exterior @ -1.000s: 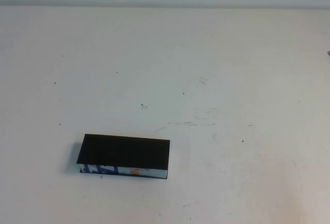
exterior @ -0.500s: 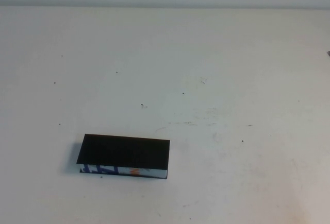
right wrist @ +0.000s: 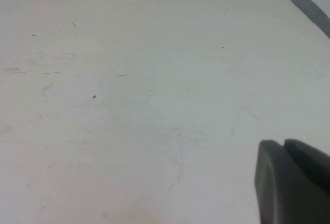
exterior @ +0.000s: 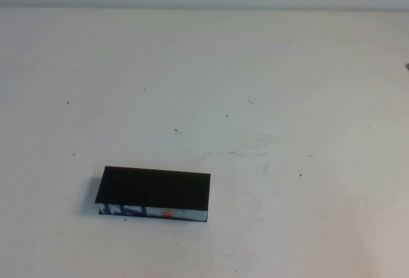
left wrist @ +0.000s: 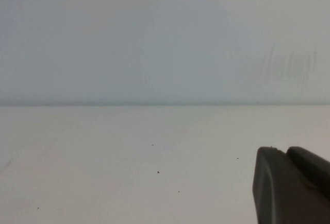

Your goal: Return glasses to glasses case

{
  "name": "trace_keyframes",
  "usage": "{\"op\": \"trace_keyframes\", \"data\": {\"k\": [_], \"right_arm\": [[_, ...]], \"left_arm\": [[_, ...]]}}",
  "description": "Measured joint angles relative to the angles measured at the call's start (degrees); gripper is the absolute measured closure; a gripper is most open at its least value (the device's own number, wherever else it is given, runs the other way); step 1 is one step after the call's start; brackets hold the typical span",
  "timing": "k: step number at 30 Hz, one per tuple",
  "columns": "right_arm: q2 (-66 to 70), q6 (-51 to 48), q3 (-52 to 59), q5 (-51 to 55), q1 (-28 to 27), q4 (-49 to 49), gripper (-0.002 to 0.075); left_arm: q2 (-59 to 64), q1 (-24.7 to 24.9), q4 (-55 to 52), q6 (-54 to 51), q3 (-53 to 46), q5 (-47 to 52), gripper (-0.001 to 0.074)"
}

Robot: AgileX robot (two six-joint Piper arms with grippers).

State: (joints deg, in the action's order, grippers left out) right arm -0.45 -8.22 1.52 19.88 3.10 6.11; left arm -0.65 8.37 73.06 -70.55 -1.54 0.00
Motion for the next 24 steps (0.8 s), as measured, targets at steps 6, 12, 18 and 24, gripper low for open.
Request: {"op": "trace_keyframes", "data": {"k": [6,12,18,24], "right_arm": [[0.0,0.0,0.0,0.0,0.0,0.1,0.0739],[0.0,0.0,0.0,0.0,0.0,0.1,0.0739],[0.0,0.0,0.0,0.0,0.0,0.1,0.0739],[0.0,0.0,0.0,0.0,0.0,0.3,0.0739]], "left_arm": [[0.0,0.0,0.1,0.0,0.0,0.0,0.0736],[0.0,0.0,-2.8,1.0,0.0,-0.4,0.0736],[0.0,-2.8,-46.5,42.7,0.0,2.2,0.0736],[0.0,-4.9,-71.7,66.6,0.0,17.7,0.0736]]}}
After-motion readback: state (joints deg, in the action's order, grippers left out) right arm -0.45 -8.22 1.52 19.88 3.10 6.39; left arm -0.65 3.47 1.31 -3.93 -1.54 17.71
